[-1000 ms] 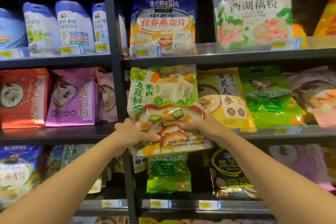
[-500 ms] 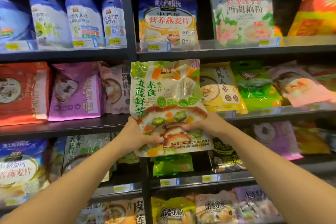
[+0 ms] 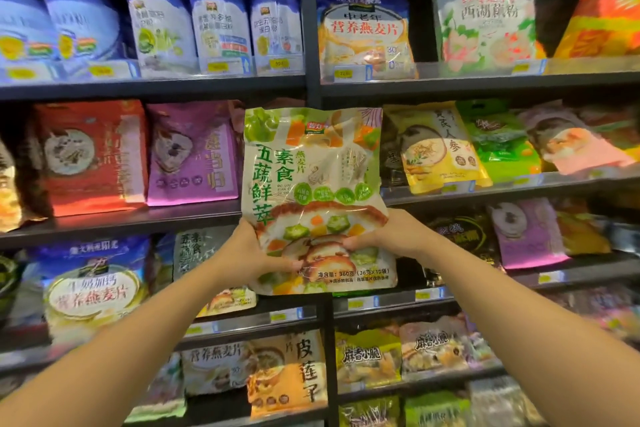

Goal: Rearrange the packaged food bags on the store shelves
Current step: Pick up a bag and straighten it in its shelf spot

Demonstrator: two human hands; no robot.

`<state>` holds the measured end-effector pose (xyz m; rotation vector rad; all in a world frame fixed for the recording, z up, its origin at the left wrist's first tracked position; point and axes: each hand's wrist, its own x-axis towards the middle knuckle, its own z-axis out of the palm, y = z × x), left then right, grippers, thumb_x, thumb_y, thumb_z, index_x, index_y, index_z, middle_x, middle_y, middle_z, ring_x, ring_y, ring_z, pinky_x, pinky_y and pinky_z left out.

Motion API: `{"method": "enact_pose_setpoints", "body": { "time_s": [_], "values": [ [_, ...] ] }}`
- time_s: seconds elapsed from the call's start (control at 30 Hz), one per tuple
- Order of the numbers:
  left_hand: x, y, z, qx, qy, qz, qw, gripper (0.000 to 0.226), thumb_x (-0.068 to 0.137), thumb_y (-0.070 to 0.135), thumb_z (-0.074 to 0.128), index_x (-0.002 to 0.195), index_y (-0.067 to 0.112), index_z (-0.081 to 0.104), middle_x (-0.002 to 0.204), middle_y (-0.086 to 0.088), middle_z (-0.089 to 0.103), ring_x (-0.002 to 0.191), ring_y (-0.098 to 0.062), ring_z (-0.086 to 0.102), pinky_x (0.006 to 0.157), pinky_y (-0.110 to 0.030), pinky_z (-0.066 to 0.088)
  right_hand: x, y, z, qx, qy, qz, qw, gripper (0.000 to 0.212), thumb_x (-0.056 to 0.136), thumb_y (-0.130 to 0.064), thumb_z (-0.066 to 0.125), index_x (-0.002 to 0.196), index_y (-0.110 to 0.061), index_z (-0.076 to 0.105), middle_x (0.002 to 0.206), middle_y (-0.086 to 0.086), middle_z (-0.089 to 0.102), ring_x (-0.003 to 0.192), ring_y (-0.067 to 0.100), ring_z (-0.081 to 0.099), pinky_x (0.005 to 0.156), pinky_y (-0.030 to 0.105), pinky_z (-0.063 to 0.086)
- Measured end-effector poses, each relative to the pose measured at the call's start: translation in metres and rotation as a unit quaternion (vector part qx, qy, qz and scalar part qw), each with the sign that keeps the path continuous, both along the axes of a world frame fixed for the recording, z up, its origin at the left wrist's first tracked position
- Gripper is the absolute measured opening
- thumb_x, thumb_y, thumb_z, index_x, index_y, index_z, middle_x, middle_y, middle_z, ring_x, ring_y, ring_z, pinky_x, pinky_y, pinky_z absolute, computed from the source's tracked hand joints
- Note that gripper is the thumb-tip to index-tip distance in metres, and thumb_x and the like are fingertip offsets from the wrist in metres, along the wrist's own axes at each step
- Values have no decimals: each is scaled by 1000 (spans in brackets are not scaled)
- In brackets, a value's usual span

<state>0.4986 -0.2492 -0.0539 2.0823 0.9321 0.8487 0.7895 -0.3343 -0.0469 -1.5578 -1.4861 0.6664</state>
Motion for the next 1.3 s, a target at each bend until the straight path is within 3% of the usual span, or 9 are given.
{"method": "enact_pose_setpoints", "body": {
  "time_s": [0.1,0.2,0.33,0.5,0.67,0.87,1.0,1.07,1.3],
  "values": [
    [-24,1,-9,-4,6,12,1000,120,66,29,98,156,20,19,143,12,49,130,-11,52,106,-22,44,-23,7,-4,4,-33,9,999,51,65,-47,97,111,-35,77,108,-13,79,104,13,73,96,35,57],
    [-46,3,-22,-21,-10,29,999,110,68,20,97,151,21,25,134,20,53,118,5,54,79,1,44,-44,21,-11,17,-86,26,996,48,69,-50,94,111,-36,77,111,-11,77,104,11,70,95,34,56],
    [-73,7,-35,-39,4,78,996,112,64,28,99,152,22,30,138,14,57,121,-4,58,103,-24,48,-67,44,-27,33,-112,56,992,55,70,-54,92,119,-36,76,114,-10,77,104,10,69,91,31,54],
    [-103,14,-47,-37,26,129,991,119,53,44,101,149,24,33,132,22,56,124,-11,56,100,-25,44,-90,71,-44,30,-92,98,990,52,69,-55,93,115,-46,71,102,-28,71,95,-10,62,73,6,44],
    [-132,20,-60,-47,25,154,987,125,43,52,100,146,21,39,135,9,61,123,-17,61,110,-45,48,-118,88,-61,41,-92,108,989,63,68,-53,94,125,-45,69,107,-29,69,97,-8,60,74,2,40],
    [-184,37,-71,-45,19,154,987,121,39,57,100,139,26,40,132,10,62,120,-14,62,108,-43,49,-170,105,-71,27,-83,99,991,65,68,-52,94,128,-41,70,117,-18,73,111,7,66,89,23,48],
    [-231,61,-79,-27,18,124,992,84,56,39,101,120,42,47,112,28,69,99,15,63,91,-19,50,-220,119,-74,28,-106,91,990,64,72,-54,91,131,-36,70,119,-13,73,113,11,66,87,26,49],
    [-259,75,-82,-20,21,110,994,74,60,33,99,112,44,47,105,33,69,96,19,63,80,-9,47,-249,126,-76,34,-118,78,989,66,74,-53,90,134,-37,67,120,-14,71,113,12,64,88,28,47],
    [-358,121,-84,-18,26,93,995,89,62,28,100,131,17,45,129,4,61,120,-15,61,103,-39,52,-351,144,-84,24,-97,68,993,71,77,-51,88,142,-39,63,138,-11,67,128,12,60,108,34,47]
  ]
}}
